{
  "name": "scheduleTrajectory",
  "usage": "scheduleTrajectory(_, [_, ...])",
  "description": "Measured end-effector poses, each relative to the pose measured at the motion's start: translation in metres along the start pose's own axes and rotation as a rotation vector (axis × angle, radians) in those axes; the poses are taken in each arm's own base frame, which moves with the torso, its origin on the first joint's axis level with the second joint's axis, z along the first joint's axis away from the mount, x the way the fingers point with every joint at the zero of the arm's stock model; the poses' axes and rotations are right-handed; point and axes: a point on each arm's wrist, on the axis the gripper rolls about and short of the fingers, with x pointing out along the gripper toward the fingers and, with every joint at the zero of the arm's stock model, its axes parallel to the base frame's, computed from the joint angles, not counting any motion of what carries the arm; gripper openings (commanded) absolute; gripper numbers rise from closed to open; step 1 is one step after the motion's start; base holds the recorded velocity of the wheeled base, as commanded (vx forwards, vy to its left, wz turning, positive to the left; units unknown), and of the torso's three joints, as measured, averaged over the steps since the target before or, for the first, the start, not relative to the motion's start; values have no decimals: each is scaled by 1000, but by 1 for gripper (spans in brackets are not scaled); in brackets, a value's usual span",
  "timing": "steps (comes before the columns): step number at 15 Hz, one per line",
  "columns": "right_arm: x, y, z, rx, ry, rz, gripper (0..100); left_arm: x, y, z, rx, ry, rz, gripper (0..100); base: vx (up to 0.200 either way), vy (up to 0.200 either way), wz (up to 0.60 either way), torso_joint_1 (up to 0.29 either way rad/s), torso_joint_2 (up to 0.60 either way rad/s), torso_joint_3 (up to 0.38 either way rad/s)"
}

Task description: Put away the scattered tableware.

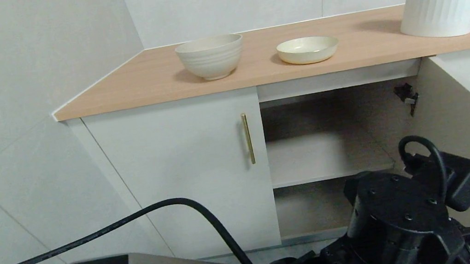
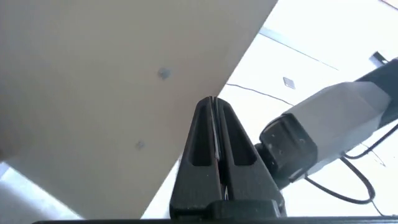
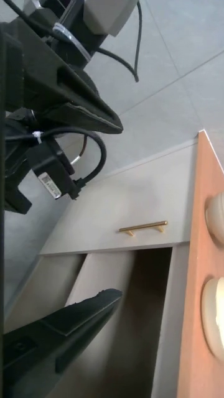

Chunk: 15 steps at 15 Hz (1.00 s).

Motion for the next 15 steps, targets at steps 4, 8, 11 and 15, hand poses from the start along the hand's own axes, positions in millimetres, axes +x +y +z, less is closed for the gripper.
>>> scheduleTrajectory(4, [3, -1, -2, 4, 12, -2, 100, -30, -1, 14, -49, -19, 31, 0, 0, 0, 0, 0, 0, 0])
scheduleTrajectory(8, [12, -4, 0, 31, 26, -1, 100, -101, 20, 54, -61, -106, 157, 0, 0, 0, 0, 0, 0, 0])
scheduleTrajectory(11, [29, -11, -7, 60, 83, -8, 100, -174, 31, 84, -28, -215, 291, 0, 0, 0, 0, 0, 0, 0])
scheduleTrajectory(15, [48, -19, -14, 74, 138, -22, 100, -270, 11, 94, -33, -264, 484, 0, 0, 0, 0, 0, 0, 0])
